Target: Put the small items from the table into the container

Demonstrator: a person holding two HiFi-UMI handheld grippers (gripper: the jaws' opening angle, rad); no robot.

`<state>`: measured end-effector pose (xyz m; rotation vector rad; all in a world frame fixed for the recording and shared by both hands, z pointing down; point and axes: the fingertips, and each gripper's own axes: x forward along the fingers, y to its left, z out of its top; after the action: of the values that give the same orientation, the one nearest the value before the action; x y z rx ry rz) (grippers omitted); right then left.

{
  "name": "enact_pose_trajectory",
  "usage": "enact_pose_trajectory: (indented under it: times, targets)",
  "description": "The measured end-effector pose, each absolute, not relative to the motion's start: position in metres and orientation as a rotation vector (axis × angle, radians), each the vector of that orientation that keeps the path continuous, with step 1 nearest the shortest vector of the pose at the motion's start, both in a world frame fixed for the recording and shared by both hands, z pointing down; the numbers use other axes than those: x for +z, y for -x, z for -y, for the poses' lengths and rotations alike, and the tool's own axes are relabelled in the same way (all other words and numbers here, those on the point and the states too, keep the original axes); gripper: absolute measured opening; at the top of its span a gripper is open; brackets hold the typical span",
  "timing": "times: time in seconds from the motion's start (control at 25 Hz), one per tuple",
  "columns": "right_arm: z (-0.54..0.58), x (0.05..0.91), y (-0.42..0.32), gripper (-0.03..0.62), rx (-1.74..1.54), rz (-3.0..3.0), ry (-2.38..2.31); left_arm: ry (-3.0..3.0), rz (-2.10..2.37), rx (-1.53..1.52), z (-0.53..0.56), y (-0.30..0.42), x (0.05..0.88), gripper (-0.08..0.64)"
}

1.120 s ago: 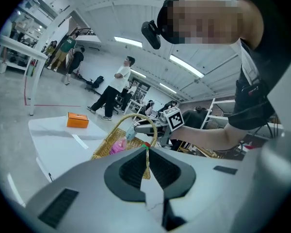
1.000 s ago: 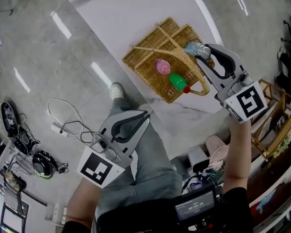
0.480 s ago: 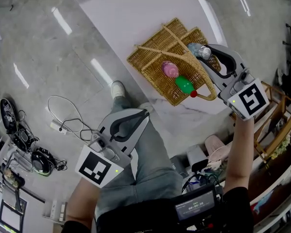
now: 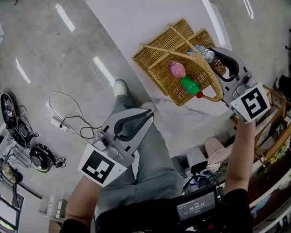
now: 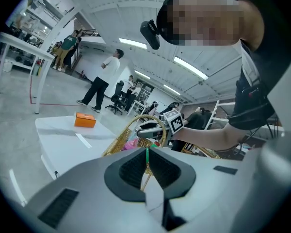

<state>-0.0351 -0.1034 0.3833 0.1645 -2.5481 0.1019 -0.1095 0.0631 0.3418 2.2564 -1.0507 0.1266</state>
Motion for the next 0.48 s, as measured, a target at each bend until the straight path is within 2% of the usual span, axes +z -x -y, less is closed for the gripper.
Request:
enact_pose_trajectory:
  times: [0.48]
  targets:
    - [0.1043, 0.3824, 0.0326, 0.161, 0.159, 2.581, -0.184, -2.241, 1.059, 0.129, -0.0676, 0.1090, 0.3445, 0.005]
